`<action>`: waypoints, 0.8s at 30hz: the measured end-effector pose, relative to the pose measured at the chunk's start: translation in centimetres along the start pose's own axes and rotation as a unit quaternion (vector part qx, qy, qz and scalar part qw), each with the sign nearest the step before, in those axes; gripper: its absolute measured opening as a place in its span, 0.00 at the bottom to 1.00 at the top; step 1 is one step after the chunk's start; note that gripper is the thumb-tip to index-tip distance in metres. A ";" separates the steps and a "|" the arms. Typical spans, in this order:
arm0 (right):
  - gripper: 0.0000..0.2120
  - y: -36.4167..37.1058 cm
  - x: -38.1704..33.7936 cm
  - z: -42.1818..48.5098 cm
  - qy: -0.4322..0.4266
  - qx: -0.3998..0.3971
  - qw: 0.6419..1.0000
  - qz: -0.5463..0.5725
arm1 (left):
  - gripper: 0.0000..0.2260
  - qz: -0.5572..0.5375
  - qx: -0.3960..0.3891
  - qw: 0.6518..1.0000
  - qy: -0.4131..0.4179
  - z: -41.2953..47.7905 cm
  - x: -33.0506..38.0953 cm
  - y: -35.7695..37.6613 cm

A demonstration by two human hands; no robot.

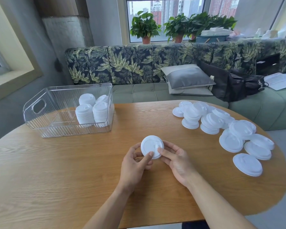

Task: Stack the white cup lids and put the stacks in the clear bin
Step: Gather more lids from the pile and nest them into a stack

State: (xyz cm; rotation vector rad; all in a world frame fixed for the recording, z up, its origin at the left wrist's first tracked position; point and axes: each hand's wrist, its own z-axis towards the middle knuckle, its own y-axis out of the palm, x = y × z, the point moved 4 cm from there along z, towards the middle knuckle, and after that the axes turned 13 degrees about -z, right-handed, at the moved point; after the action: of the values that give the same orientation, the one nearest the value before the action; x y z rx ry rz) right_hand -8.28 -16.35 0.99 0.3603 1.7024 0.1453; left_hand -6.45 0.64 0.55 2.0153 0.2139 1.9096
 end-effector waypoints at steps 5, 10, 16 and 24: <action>0.28 -0.2 0.1 0.2 0.001 0.003 1.000 0.023 | 0.25 0.017 -0.013 1.000 -0.005 0.1 -0.3 0.2; 0.29 0.0 0.1 0.1 -0.005 -0.006 1.000 -0.019 | 0.24 0.011 -0.001 1.000 0.000 0.2 -0.5 -0.2; 0.28 0.1 0.1 0.2 -0.006 -0.010 1.000 -0.030 | 0.19 0.042 0.021 0.999 -0.010 0.6 -0.8 -0.8; 0.17 -0.6 0.3 1.6 -0.022 0.077 0.996 -0.044 | 0.14 0.022 0.065 0.998 -0.001 2.6 -0.9 -0.8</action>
State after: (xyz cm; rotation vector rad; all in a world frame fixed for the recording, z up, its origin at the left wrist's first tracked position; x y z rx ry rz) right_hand -6.86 -16.98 0.30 0.3994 1.6876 -0.0598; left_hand -3.85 0.64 -0.66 2.1221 0.3046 1.9663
